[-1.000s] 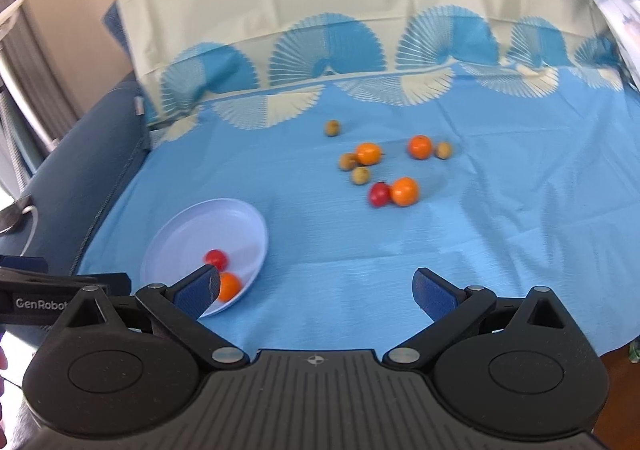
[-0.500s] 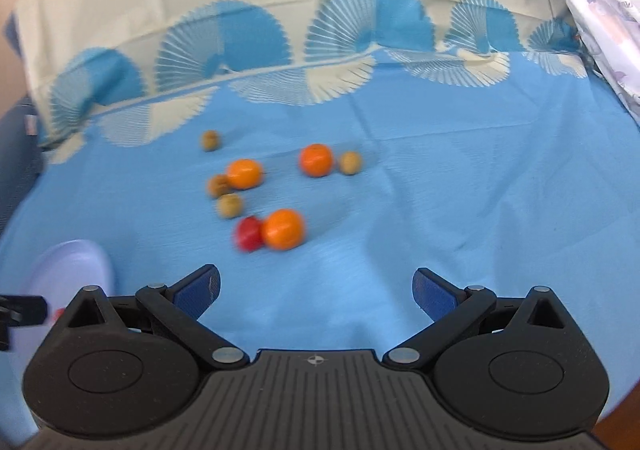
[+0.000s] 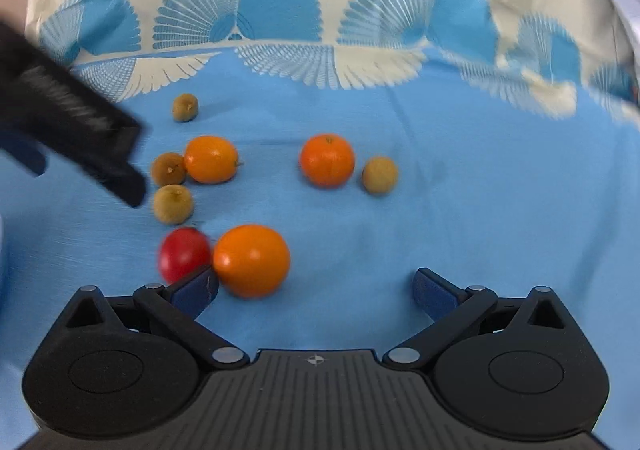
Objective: Organize fruits
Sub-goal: 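Grasp a brown longan with the left tool while the right tool grasps a large orange, then carry the longan with the left tool while the right tool carries the orange to the plate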
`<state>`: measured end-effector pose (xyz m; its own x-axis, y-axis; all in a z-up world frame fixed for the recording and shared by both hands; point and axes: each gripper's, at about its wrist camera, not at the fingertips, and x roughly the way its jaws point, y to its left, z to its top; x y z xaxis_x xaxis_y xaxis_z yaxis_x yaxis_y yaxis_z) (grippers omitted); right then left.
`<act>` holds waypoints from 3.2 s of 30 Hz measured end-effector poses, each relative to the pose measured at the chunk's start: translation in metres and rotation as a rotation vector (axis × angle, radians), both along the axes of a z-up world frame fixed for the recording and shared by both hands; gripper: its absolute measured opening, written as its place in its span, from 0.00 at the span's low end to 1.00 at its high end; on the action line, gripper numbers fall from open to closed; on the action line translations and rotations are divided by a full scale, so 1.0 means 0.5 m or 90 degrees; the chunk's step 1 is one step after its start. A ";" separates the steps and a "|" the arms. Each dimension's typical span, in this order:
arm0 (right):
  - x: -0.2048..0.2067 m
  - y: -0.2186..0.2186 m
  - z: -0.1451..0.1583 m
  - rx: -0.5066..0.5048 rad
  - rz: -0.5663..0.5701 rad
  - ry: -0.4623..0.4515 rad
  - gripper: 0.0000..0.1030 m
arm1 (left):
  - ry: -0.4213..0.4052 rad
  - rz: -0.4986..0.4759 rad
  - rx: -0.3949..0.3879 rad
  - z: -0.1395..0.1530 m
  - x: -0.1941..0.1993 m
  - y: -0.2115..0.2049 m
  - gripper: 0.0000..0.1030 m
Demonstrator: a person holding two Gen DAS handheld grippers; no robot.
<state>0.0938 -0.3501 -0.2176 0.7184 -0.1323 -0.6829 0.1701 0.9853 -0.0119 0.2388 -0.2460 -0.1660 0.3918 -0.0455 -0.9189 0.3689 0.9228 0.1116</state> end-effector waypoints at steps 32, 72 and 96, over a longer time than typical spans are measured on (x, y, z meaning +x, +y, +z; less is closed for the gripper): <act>-0.030 -0.061 0.006 0.053 -0.057 -0.085 0.38 | 0.005 -0.078 -0.114 0.024 -0.015 0.008 0.17; -0.263 0.125 0.219 0.099 0.007 -0.103 0.38 | -0.066 0.041 -0.062 0.248 -0.380 0.335 0.28; -0.481 0.476 0.389 0.036 0.221 -0.115 0.38 | -0.169 0.161 -0.158 0.373 -0.650 0.636 0.28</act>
